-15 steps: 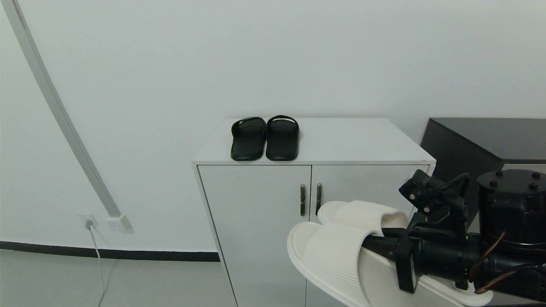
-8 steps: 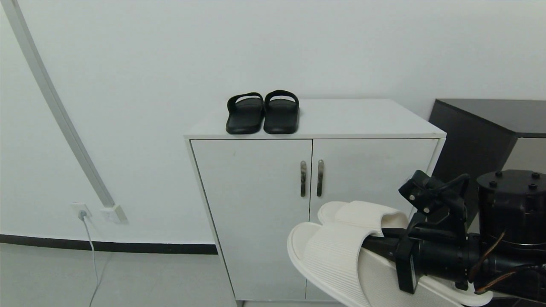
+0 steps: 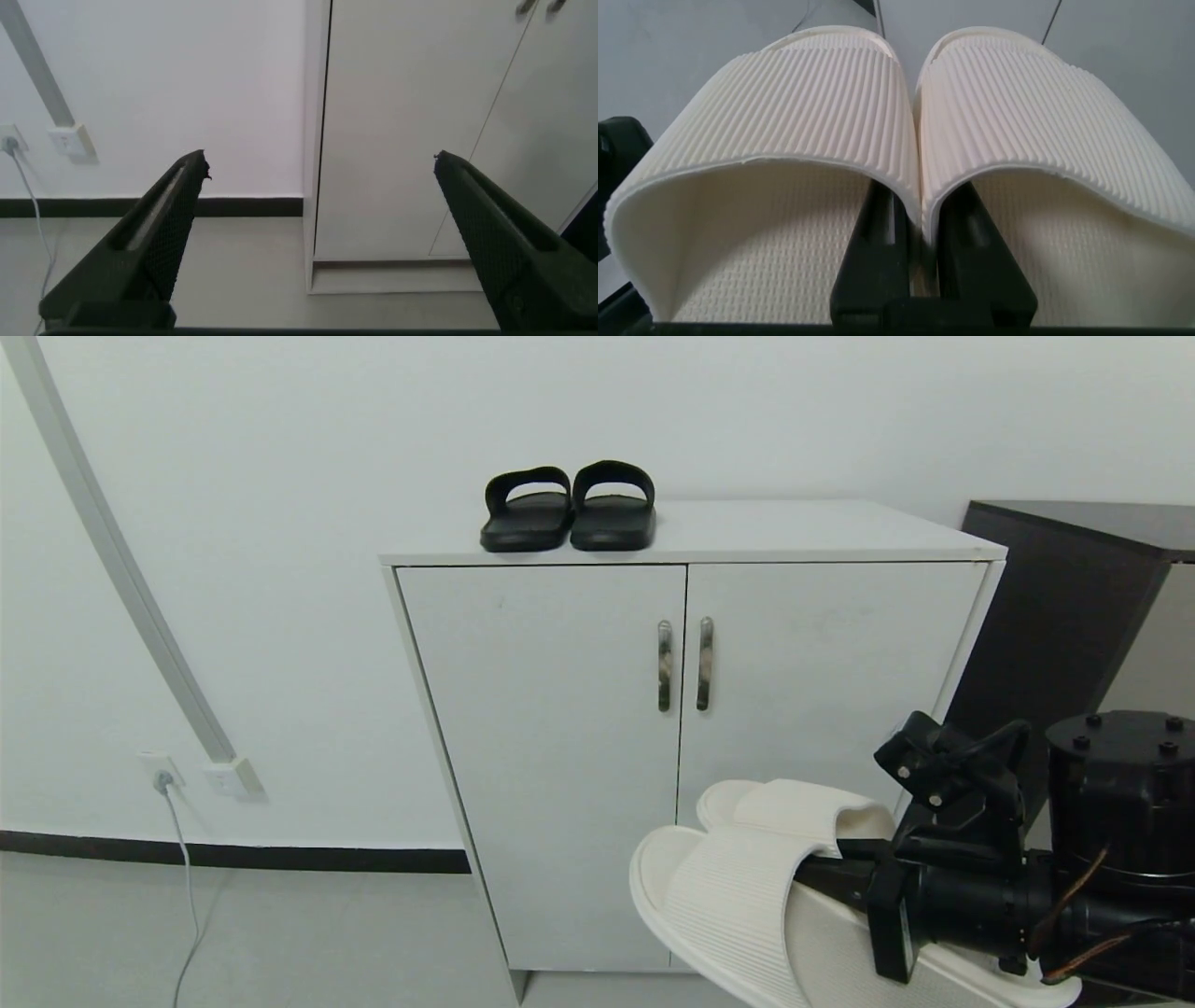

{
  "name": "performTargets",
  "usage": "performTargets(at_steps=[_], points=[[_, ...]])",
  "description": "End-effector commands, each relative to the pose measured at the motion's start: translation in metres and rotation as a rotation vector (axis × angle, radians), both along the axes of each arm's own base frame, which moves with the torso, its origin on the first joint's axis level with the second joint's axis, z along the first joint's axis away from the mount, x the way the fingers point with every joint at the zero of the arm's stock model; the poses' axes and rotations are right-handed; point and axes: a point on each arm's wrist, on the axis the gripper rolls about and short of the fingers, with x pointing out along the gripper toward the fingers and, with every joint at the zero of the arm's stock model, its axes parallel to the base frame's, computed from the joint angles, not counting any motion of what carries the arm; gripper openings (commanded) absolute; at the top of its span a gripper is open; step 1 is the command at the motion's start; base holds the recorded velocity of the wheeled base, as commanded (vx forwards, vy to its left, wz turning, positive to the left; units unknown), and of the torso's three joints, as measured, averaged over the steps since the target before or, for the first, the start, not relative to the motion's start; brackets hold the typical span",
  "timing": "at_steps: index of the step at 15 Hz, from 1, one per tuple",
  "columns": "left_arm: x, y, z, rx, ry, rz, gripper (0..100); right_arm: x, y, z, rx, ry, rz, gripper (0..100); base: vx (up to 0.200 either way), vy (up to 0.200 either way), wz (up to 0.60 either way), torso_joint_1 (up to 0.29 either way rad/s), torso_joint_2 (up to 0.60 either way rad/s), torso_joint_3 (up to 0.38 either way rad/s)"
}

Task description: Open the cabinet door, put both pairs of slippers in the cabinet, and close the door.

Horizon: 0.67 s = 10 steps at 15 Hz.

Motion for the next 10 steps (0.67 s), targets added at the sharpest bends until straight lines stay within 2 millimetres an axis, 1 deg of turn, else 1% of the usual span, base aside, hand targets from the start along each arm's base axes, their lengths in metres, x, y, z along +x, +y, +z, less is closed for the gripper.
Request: performTargets(at_steps=[1,2,5,10], points=[[0.0001,0.0000,0.0000,-0.001,0.001,-0.001,100,-0.0005,-0.0007,-0.0007,0.004,-0.005,-0.001,0,0.000,0.000,0.00,-0.046,0.44,0.408],[0.0001,0.0000,0.0000,-0.001,0.001,0.001,100,-0.0011,-0.0003,-0.0016,0.009,-0.013,0.002,0,0.000,0.000,0.00,0.002,0.27,0.222],[0.0001,-0.0001,-0.0001,0.031,0.002,-0.004,100,-0.0012,-0.0005,-0.0028,0.016,-0.023,-0.001,0,0.000,0.000,0.00,0.000,0.00,0.000],[0.0001,-0.0001,0.0000,0.030,0.001,-0.004,100,-0.0009,-0.0002,-0.0045,0.012,-0.019,-0.001,0,0.000,0.000,0.00,0.000,0.00,0.000]])
